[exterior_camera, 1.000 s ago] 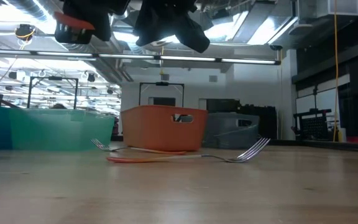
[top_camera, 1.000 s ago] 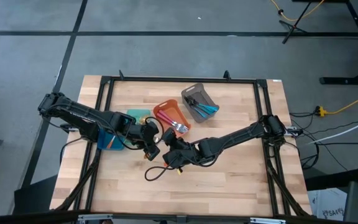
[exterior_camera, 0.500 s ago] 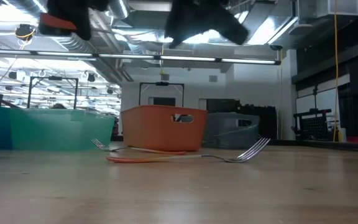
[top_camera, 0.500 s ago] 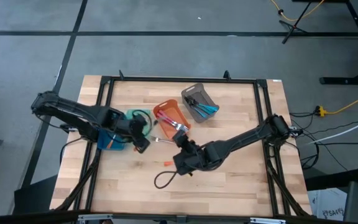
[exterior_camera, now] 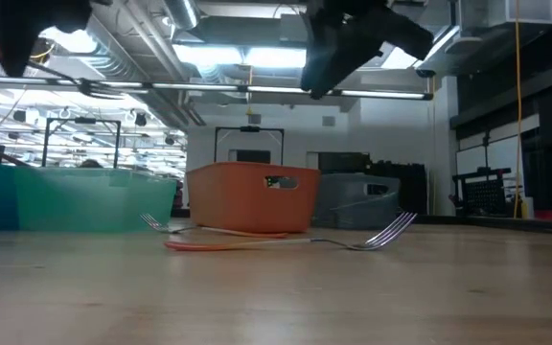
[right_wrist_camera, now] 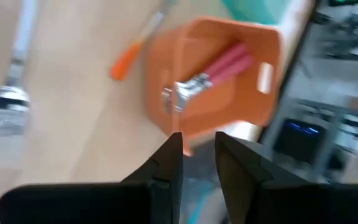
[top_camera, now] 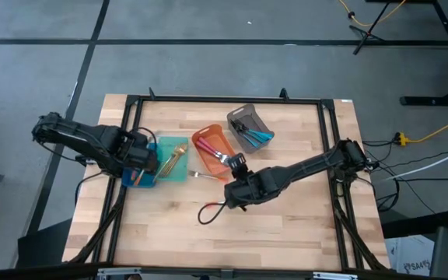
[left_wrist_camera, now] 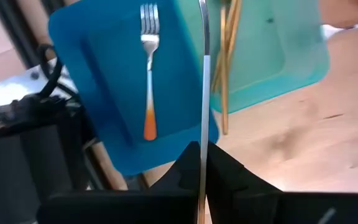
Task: Sort silverware by color (type)
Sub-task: Put the orange fork into the blue bin
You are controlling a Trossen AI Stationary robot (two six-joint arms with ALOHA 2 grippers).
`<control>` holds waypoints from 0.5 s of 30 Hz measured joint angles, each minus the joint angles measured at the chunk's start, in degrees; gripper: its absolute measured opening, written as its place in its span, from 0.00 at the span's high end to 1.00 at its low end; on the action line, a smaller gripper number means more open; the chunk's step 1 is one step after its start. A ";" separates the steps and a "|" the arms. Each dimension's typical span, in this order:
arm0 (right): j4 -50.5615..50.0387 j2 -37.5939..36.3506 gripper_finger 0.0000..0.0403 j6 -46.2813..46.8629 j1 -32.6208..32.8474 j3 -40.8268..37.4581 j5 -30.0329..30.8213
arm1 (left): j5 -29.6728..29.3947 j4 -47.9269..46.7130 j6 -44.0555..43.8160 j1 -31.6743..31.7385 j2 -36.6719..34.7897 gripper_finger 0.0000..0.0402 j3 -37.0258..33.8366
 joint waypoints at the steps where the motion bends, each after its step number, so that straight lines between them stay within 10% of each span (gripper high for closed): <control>1: 0.22 0.04 0.79 -0.04 -0.01 0.00 -1.89 | 0.28 -0.37 -0.80 -0.02 0.18 0.99 -0.05; 15: 2.13 0.19 0.79 -0.17 -0.38 -0.02 -10.62 | 11.15 4.44 -2.55 0.01 0.44 0.99 -17.16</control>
